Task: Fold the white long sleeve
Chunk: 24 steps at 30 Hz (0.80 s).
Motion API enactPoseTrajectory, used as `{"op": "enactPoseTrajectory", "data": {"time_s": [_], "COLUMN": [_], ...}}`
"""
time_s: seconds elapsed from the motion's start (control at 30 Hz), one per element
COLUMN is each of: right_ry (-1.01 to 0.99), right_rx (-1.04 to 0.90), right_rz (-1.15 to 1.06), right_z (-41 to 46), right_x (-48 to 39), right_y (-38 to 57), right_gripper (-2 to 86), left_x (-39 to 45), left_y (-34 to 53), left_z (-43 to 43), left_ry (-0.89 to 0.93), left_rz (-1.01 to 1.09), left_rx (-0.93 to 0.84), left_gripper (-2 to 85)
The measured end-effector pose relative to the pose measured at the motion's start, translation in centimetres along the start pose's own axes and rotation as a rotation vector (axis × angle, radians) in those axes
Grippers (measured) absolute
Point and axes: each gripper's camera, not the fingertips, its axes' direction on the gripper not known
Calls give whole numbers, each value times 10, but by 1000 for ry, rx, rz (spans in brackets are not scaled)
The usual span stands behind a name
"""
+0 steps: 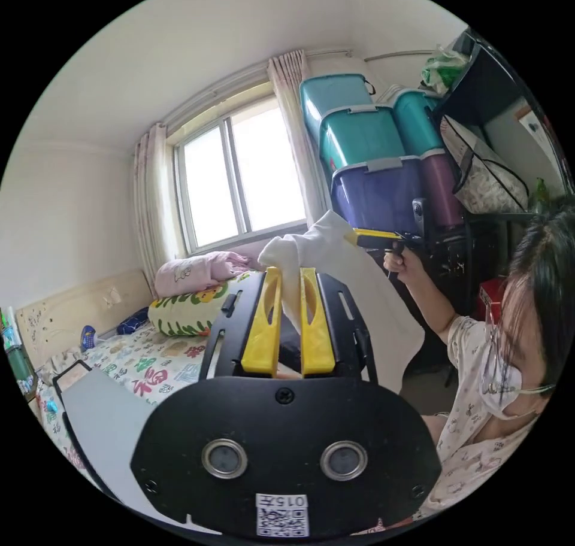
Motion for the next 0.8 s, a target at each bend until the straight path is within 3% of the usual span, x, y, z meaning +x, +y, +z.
{"op": "enactPoseTrajectory", "data": {"time_s": [0.2, 0.4, 0.47, 0.57, 0.67, 0.8], "right_ry": [301, 384, 393, 429, 553, 540], "right_rx": [-106, -371, -520, -639, -591, -570], "right_rz": [-75, -9, 83, 91, -57, -48], "right_z": [67, 289, 396, 485, 502, 500], "right_x": [20, 105, 151, 170, 153, 162], "right_y": [54, 117, 163, 229, 261, 282], "right_gripper": [21, 4, 1, -1, -3, -4], "left_x": [-15, -68, -102, -119, -121, -130], "left_y": [-20, -19, 6, 51, 81, 92], "left_z": [119, 268, 341, 415, 451, 469], "left_ry": [95, -44, -79, -146, -128, -45], "left_rz": [-53, -150, -248, -275, -248, -333], "left_rx": [-84, -222, -315, -434, -449, -418], "left_gripper": [27, 30, 34, 41, 47, 52]}}
